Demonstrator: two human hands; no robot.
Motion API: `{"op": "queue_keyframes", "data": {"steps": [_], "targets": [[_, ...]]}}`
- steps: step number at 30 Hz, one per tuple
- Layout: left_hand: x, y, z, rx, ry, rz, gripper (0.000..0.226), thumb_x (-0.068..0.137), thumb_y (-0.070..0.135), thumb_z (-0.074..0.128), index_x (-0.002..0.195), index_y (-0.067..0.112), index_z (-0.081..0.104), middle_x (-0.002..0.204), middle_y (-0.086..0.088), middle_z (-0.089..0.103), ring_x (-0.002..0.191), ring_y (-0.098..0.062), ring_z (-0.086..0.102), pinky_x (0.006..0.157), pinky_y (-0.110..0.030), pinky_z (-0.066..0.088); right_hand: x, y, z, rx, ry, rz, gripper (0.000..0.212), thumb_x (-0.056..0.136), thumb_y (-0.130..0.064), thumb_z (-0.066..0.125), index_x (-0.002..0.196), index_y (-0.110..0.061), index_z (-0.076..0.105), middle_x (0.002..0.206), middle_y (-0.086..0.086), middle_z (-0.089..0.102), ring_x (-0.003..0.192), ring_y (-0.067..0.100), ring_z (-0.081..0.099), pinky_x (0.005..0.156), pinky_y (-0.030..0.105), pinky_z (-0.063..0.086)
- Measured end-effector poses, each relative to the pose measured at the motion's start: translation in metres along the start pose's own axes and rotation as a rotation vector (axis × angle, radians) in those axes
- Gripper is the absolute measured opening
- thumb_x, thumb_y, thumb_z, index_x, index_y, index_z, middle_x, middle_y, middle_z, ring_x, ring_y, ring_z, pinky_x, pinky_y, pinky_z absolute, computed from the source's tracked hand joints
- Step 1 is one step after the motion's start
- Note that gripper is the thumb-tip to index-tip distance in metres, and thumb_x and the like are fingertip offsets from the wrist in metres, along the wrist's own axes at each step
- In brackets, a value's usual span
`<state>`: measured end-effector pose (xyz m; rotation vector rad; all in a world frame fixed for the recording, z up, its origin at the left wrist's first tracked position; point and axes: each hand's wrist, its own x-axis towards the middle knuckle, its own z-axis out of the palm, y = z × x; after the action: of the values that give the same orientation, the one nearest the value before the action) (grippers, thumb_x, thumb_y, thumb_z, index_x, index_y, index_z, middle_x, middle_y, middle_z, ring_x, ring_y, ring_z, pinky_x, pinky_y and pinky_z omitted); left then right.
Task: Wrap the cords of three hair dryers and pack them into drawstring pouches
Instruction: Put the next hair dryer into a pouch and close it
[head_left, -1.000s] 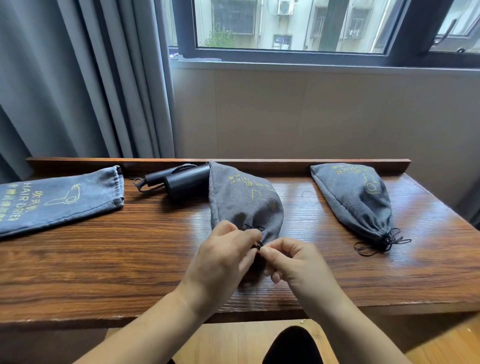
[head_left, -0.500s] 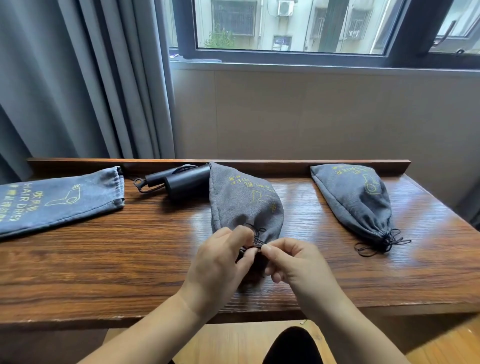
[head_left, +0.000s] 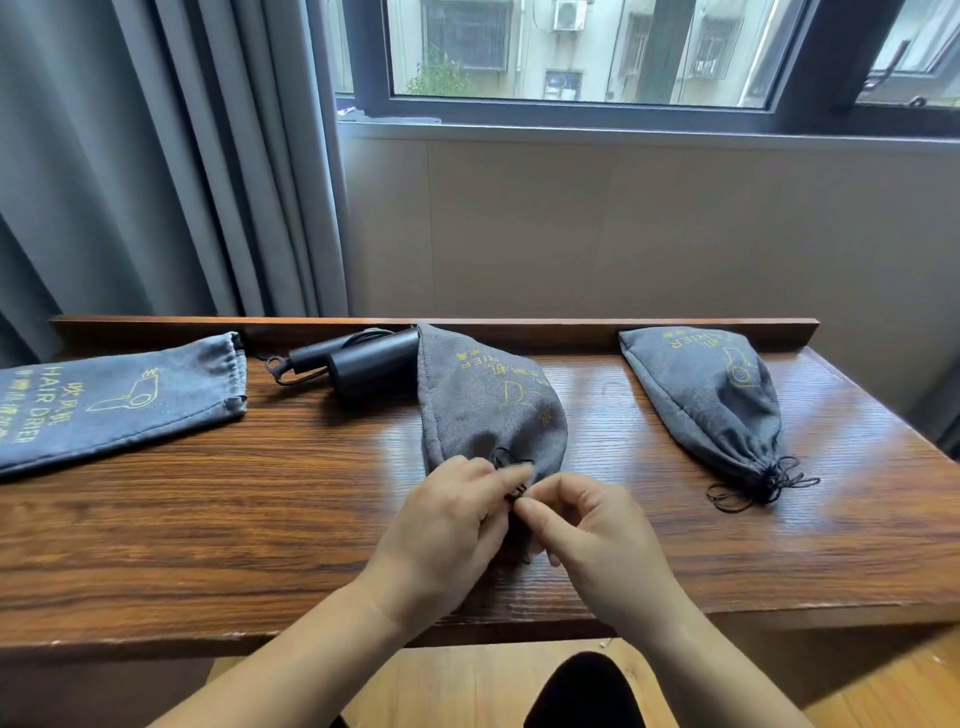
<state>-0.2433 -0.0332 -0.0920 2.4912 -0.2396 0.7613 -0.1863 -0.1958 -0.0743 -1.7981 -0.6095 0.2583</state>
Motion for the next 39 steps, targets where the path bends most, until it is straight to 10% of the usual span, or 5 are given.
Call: {"op": "queue_keyframes", "data": {"steps": [5, 9, 24, 39], "targets": [[-0.008, 0.008, -0.001, -0.074, 0.194, -0.154, 0.023, 0.083, 0.025, 0.062, 0.101, 0.031, 0.049, 0.076, 0.02, 0.051, 0.068, 0.005, 0.045, 0.067, -0.016, 0.04, -0.002, 0.001, 0.008, 0.284, 0.039, 0.192, 0.016, 0.092, -0.01, 0.067, 0.076, -0.009, 0.071, 0.058, 0.006, 0.061, 0.05, 0.011, 0.051, 0.049, 0.02, 0.041], [-0.017, 0.005, 0.001, 0.062, 0.281, 0.045, 0.006, 0.089, 0.011, 0.067, 0.085, 0.014, 0.062, 0.078, 0.004, 0.061, 0.068, -0.015, 0.053, 0.064, -0.035, 0.049, -0.006, 0.003, 0.021, 0.557, 0.055, 0.307, 0.018, 0.09, -0.006, 0.066, 0.073, -0.009, 0.071, 0.061, 0.006, 0.06, 0.051, 0.012, 0.052, 0.044, 0.018, 0.04], [-0.01, -0.001, -0.006, 0.075, 0.192, 0.185, 0.02, 0.095, 0.015, 0.063, 0.109, 0.008, 0.075, 0.098, 0.0, 0.073, 0.08, -0.02, 0.064, 0.075, -0.034, 0.053, -0.002, -0.01, -0.009, -0.316, -0.06, -0.14, 0.011, 0.089, -0.027, 0.071, 0.079, -0.024, 0.069, 0.069, -0.01, 0.065, 0.066, 0.01, 0.06, 0.062, 0.02, 0.044], [-0.003, 0.014, -0.026, -0.26, -0.259, -0.355, 0.018, 0.086, 0.023, 0.073, 0.086, 0.028, 0.056, 0.088, 0.01, 0.049, 0.076, 0.002, 0.048, 0.071, -0.01, 0.035, 0.002, -0.001, -0.007, -0.438, -0.028, -0.286, 0.01, 0.089, -0.038, 0.066, 0.083, -0.031, 0.07, 0.08, -0.012, 0.062, 0.08, 0.008, 0.061, 0.07, 0.026, 0.049]]}}
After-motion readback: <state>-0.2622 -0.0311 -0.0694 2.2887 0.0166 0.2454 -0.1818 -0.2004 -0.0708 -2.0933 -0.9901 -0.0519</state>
